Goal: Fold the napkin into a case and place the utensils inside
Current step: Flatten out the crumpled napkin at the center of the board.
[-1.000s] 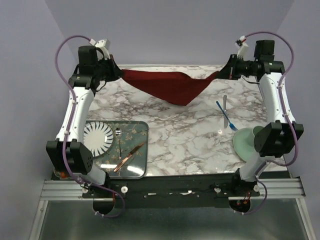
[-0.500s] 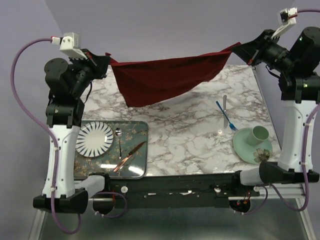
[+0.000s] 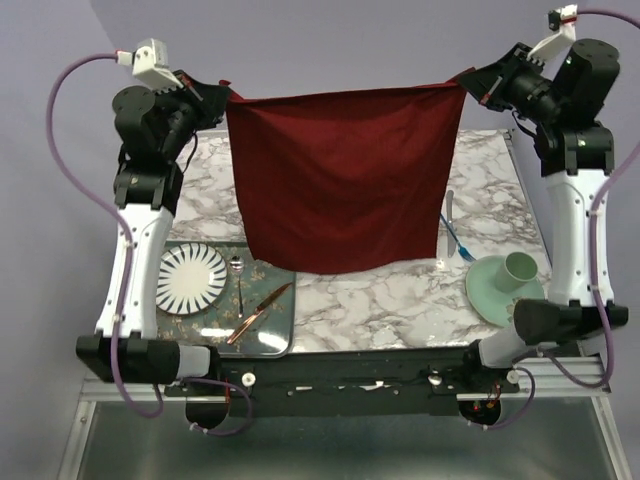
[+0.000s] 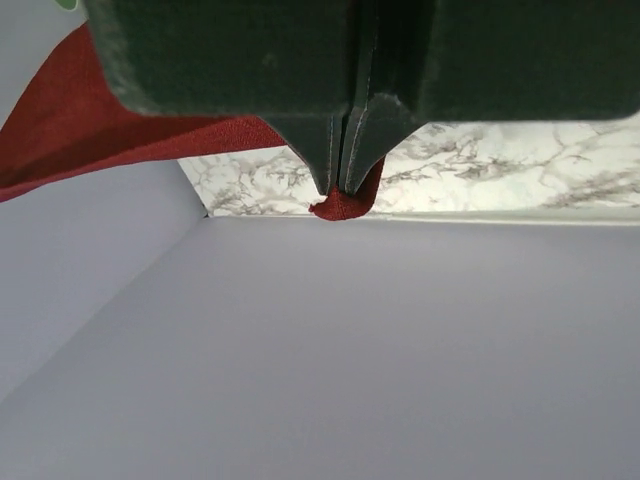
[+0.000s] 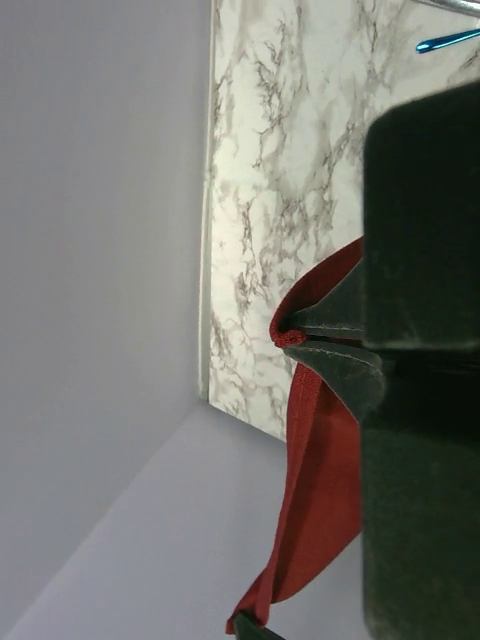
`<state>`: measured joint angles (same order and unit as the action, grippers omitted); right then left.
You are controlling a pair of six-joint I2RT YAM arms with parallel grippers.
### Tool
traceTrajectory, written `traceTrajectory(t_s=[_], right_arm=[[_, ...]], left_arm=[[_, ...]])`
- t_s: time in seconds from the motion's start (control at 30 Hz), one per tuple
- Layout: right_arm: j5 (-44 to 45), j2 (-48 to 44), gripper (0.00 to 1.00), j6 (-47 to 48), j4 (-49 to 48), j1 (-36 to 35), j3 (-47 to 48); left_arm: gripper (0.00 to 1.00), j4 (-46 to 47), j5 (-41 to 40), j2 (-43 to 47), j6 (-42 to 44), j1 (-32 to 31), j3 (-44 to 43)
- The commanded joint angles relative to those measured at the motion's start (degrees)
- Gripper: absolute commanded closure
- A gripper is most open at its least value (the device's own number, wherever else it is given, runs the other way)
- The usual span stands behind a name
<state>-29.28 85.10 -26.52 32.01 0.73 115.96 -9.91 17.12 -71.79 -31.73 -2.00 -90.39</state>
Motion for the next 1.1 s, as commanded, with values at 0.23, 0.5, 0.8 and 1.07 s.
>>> traceTrajectory(t_s=[0.23, 0.5, 0.8, 1.07], right_arm=[[12.57, 27.56, 0.99, -2.92, -8.26, -0.03, 31.84], [16.54, 26.52, 0.99, -1.69, -22.96, -0.03, 26.69], [11.43, 15.99, 0.99, 4.53, -14.89, 0.06, -8.31], [14.69, 6.41, 0.99, 12.54, -7.40, 0.76, -37.89]], left_arm=[[1.00, 17.20, -2.45, -27.94, -5.37, -0.19, -24.19], [1.00, 20.55, 0.27, -34.73, -1.32, -0.02, -34.51], [1.00, 20.29, 9.14, -26.83, 4.12, 3.23, -5.18], [1.00, 6.85, 17.15, -20.94, 11.24, 6.31, 19.62]])
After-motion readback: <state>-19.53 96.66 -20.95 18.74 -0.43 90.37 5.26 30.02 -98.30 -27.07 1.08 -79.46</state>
